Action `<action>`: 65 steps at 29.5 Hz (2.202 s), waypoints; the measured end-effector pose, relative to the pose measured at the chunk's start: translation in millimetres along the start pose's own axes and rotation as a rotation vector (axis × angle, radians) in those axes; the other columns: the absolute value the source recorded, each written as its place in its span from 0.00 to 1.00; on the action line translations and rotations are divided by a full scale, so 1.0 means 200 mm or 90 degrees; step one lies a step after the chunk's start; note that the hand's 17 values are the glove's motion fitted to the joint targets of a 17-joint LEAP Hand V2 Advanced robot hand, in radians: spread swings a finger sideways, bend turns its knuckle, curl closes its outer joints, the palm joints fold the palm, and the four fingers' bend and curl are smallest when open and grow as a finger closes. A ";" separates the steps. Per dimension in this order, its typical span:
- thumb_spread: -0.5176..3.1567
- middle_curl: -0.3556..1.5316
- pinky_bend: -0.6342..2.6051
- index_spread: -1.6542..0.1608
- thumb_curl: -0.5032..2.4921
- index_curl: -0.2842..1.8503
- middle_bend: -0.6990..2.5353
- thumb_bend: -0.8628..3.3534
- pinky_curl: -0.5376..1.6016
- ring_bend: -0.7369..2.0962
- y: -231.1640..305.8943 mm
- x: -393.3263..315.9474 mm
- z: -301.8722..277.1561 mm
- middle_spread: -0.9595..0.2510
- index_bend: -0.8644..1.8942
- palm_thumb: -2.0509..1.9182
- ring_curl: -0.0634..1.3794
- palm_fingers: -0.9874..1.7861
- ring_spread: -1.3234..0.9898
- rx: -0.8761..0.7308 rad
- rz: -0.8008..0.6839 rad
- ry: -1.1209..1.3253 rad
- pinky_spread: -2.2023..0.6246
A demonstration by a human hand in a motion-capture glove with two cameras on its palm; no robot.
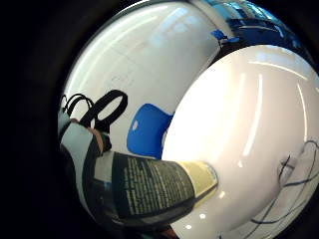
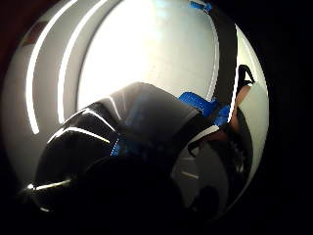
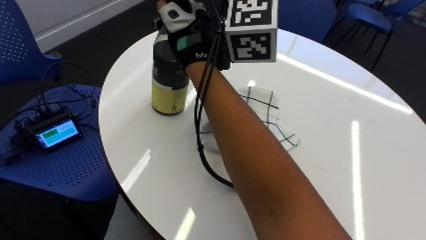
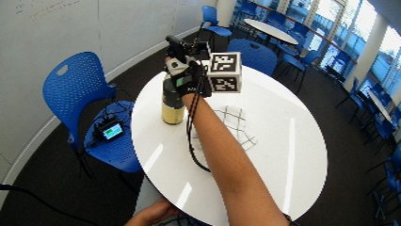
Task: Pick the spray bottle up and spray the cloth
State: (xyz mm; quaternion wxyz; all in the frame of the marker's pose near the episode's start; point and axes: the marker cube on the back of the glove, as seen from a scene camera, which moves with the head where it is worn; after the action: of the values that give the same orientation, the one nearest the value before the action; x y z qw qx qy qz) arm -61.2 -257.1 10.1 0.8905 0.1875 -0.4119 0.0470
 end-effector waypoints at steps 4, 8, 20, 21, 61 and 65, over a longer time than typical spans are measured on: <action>0.24 0.45 0.31 0.75 0.45 0.41 0.40 0.20 0.43 0.45 0.00 -0.03 0.03 0.61 0.45 0.74 0.35 0.85 0.48 -0.012 -0.003 -0.001 0.70; 0.24 0.45 0.31 0.75 0.45 0.41 0.40 0.20 0.43 0.45 -0.01 -0.04 0.02 0.60 0.45 0.74 0.35 0.85 0.48 -0.012 -0.006 -0.001 0.70; 0.24 0.45 0.31 0.75 0.45 0.41 0.40 0.20 0.43 0.45 0.03 0.01 0.10 0.60 0.45 0.74 0.35 0.85 0.48 -0.031 0.012 -0.001 0.69; 0.24 0.45 0.31 0.75 0.45 0.41 0.40 0.20 0.43 0.45 0.03 0.02 0.11 0.60 0.45 0.74 0.35 0.85 0.48 -0.033 0.016 0.000 0.69; 0.39 0.38 0.30 0.71 0.33 0.27 0.30 0.19 0.41 0.37 0.36 0.20 -0.02 0.79 0.36 0.64 0.27 0.40 0.56 -0.285 -0.052 0.419 0.86; 0.39 0.38 0.29 0.69 0.31 0.27 0.30 0.18 0.41 0.38 0.50 0.11 -0.08 0.80 0.37 0.60 0.27 0.41 0.56 -0.295 -0.122 0.496 0.86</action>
State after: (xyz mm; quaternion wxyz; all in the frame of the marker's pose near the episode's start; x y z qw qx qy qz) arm -58.2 -160.3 46.9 0.9977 -0.0112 -0.0267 -0.0620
